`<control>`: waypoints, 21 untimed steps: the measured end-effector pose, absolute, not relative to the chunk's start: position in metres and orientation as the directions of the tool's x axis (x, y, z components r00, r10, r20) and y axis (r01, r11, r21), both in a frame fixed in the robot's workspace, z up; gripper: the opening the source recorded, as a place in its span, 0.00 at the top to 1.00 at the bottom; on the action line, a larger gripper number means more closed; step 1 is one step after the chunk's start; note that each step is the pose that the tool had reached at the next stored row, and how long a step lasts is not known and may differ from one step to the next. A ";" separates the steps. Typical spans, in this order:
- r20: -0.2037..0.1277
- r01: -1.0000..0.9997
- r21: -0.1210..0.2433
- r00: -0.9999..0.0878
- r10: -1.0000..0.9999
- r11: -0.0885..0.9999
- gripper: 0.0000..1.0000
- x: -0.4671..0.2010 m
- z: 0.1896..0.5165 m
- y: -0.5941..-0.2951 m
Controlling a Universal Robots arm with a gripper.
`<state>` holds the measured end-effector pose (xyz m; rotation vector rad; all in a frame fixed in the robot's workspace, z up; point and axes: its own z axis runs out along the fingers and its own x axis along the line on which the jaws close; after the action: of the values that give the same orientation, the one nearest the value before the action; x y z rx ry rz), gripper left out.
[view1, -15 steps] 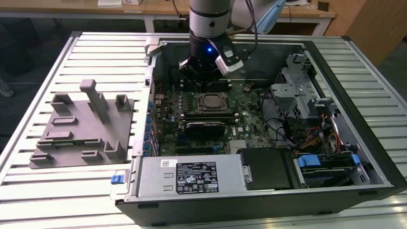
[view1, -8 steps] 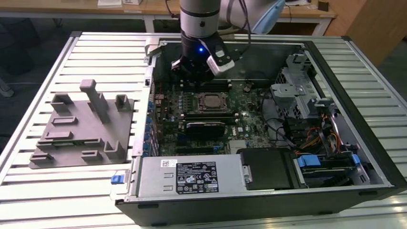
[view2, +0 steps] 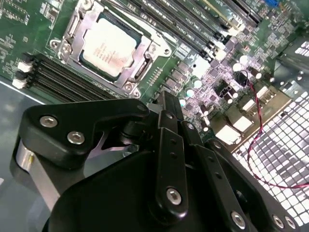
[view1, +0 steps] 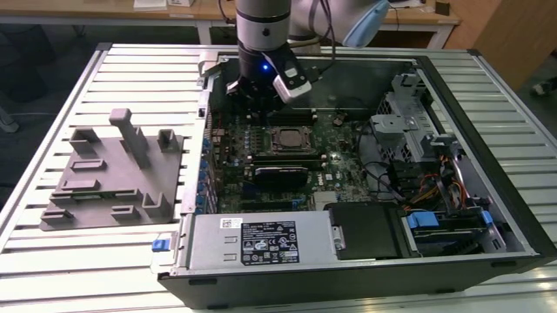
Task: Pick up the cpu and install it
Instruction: 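Install the first cpu locking lever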
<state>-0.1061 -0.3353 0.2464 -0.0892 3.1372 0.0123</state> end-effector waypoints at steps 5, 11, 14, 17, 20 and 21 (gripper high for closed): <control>-0.003 -0.057 0.008 -0.998 -0.057 0.998 0.89 -0.108 0.246 -0.329; -0.003 -0.057 0.008 -0.998 -0.057 0.998 0.89 -0.110 0.247 -0.323; -0.003 -0.057 0.008 -0.998 -0.057 0.998 0.89 -0.111 0.250 -0.320; -0.004 -0.057 0.008 -0.998 -0.057 0.998 0.89 -0.112 0.250 -0.317; -0.004 -0.057 0.008 -0.998 -0.057 0.998 0.89 -0.114 0.250 -0.312; -0.004 -0.057 0.008 -0.998 -0.057 0.998 0.89 -0.114 0.250 -0.311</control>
<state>-0.1144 -0.3109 0.2504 -0.0892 3.1368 0.0129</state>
